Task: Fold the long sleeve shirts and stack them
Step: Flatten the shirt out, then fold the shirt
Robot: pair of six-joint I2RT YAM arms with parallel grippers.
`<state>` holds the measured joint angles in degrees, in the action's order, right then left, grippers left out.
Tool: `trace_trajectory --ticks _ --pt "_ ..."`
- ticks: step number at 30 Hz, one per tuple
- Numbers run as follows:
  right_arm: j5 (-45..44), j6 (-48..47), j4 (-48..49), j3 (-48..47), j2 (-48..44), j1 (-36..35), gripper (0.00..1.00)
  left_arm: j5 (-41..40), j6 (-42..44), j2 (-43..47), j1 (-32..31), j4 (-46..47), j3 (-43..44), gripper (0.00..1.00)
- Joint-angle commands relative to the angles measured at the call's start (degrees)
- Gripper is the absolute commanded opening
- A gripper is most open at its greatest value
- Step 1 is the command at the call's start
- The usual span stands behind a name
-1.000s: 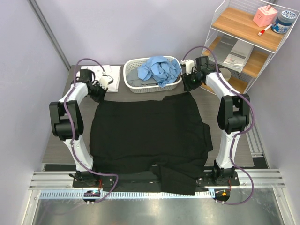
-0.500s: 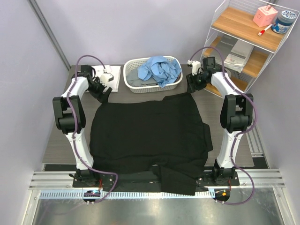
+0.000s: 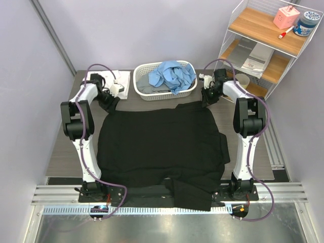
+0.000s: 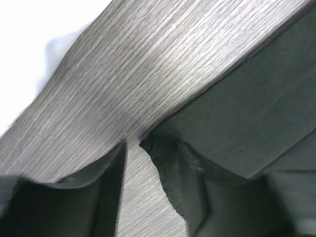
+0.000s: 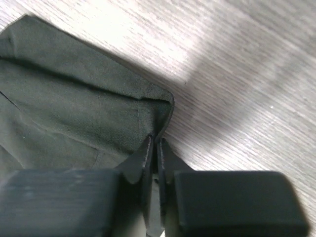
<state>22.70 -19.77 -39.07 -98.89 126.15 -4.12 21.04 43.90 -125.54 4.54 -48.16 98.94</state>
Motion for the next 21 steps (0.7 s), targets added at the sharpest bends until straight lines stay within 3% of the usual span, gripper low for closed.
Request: trace_trajectory --ticks 1,3,6,8,11,13,14,17,21 --pt "0.68 0.17 0.84 -3.41 -0.38 -0.27 0.09 0.58 0.22 -1.11 -0.32 -0.71 1.44 0.43" --pt "0.68 0.17 0.66 -4.03 -0.20 -0.27 0.12 0.67 -0.04 -1.20 -0.40 -0.18 1.43 0.46" --pt "1.03 0.08 0.75 -4.03 -0.64 -0.27 0.26 2.07 -0.31 -0.94 -0.58 0.26 1.61 0.49" --pt "1.29 0.17 0.84 -4.29 -0.90 -0.19 0.28 2.17 0.39 -1.03 -0.84 0.09 1.61 0.47" --pt "1.21 0.08 0.66 -5.17 -0.55 -0.19 0.22 2.17 1.54 -1.11 -1.37 -0.18 1.08 0.41" --pt "1.12 -0.01 0.57 -5.35 -0.38 -0.27 0.12 2.86 1.71 -1.38 -1.37 -0.79 1.43 0.31" --pt "1.21 -0.09 0.57 -5.43 -0.20 -0.19 0.08 3.30 1.80 -1.55 -1.46 -1.40 1.52 0.19" --pt "1.30 -0.18 0.75 -5.96 0.24 -0.27 0.01 3.22 1.28 -1.47 -1.37 -0.54 1.70 0.01" --pt "-0.19 0.08 1.36 -8.42 1.29 -0.27 0.01 2.87 -1.18 -1.20 -1.28 2.18 2.58 0.00"
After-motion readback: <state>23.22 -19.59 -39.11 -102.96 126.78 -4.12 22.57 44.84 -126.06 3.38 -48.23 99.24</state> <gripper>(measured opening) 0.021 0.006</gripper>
